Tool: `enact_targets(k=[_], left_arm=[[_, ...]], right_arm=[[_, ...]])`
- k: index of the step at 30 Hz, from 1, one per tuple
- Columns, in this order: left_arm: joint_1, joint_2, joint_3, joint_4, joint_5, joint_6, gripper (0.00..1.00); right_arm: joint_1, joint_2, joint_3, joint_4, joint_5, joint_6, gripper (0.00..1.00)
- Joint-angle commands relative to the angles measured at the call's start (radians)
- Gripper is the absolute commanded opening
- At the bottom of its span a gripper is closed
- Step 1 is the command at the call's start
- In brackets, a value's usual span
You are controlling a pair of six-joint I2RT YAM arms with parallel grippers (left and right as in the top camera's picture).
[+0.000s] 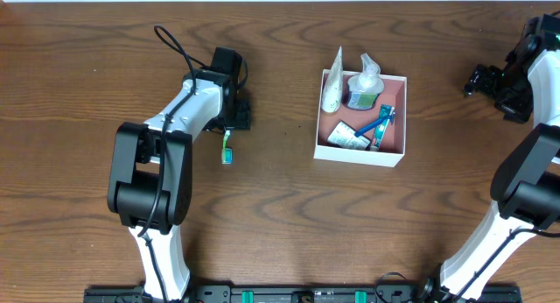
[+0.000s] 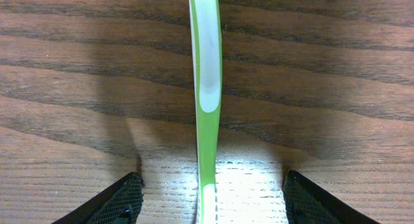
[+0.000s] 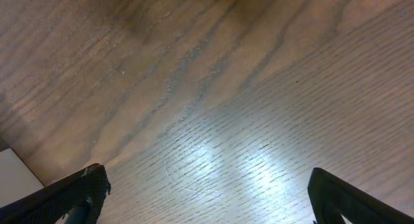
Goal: Pack container
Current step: 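Move the left gripper to the green toothbrush and grasp its handle, then lift the toothbrush with the left gripper and lower it into the box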
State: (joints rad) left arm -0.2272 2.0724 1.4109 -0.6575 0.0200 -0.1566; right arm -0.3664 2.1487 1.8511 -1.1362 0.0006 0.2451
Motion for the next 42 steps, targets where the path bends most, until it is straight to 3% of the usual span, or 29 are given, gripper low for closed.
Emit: enact_targets(k=[1,5,10,18,25,35,42], left_arm=[[0.003,0.019,-0.008,-0.002,-0.004,0.003,0.71],[0.003,0.019,-0.008,0.001,-0.004,0.003,0.69],[0.002,0.019,-0.008,0.001,-0.004,0.003,0.58],[0.002,0.019,-0.008,0.001,0.000,0.003,0.24],[0.002,0.019,-0.008,0.002,0.000,0.003,0.07],[0.002,-0.062,0.042,-0.014,-0.001,0.003,0.06],[-0.015,-0.319,0.087,-0.010,0.000,0.003,0.06]], right_arm=[[-0.006,-0.003,0.000,0.000,0.010,0.009,0.99],[-0.006,-0.003,0.000,0.000,0.010,0.009,0.99],[-0.006,-0.003,0.000,0.000,0.010,0.009,0.99],[-0.006,-0.003,0.000,0.000,0.011,0.009,0.99],[-0.006,-0.003,0.000,0.000,0.010,0.009,0.99],[-0.006,-0.003,0.000,0.000,0.010,0.009,0.99],[-0.006,-0.003,0.000,0.000,0.010,0.009,0.99]])
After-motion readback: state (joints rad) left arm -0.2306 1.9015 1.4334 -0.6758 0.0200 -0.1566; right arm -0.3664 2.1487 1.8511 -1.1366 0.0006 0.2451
